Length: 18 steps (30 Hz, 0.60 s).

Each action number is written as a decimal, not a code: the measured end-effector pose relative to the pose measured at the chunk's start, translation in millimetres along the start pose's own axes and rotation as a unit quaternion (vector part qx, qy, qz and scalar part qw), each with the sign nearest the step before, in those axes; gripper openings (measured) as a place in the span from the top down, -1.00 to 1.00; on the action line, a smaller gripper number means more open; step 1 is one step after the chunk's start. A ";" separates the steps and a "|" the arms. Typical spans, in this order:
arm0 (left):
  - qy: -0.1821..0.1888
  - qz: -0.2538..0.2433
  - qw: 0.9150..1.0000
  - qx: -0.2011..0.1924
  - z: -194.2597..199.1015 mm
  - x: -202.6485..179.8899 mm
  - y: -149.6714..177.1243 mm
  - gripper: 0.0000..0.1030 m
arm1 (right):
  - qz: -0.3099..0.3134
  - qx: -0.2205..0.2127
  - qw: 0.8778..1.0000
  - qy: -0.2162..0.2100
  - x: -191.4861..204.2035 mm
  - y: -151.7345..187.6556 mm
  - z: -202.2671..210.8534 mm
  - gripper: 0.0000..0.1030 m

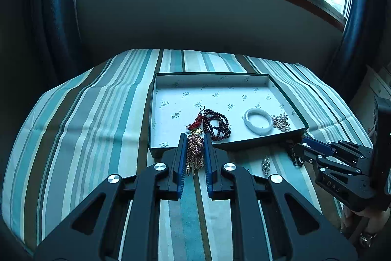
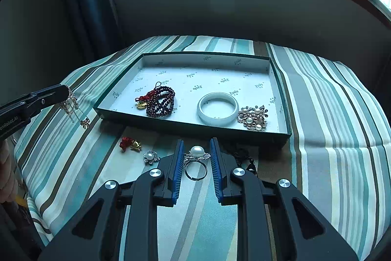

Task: Organize jewelry
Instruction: 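Lift the chain and ring and carry both into the box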

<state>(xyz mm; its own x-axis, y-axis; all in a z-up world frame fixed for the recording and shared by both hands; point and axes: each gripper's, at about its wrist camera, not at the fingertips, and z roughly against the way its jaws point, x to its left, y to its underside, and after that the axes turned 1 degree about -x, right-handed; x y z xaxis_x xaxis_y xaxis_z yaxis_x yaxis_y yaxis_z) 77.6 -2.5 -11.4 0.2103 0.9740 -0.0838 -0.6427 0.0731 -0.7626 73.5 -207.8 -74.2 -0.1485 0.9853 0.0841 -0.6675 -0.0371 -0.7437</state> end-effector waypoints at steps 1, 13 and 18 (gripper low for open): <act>0.001 0.000 1.000 -0.003 -0.3 -0.5 -3.2 0.74 | 0.001 -0.003 1.000 0.000 0.1 -3.0 0.1 0.57; 0.008 -0.004 1.000 -0.023 -32.6 -1.2 -52.1 0.74 | 0.009 -0.045 0.999 0.010 -7.3 -58.6 -12.8 0.57; 0.000 -0.008 1.000 -0.029 -55.6 2.7 -74.3 0.74 | 0.010 -0.048 0.999 0.017 -16.9 -80.8 -31.6 0.57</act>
<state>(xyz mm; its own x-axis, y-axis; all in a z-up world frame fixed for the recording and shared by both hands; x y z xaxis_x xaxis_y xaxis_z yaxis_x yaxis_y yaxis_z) 166.9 -17.2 9.4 0.2193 0.9731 -0.0709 -0.5956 0.0760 -0.7997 153.0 -216.2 -36.5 -0.1345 0.9898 0.0470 -0.5907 -0.0420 -0.8058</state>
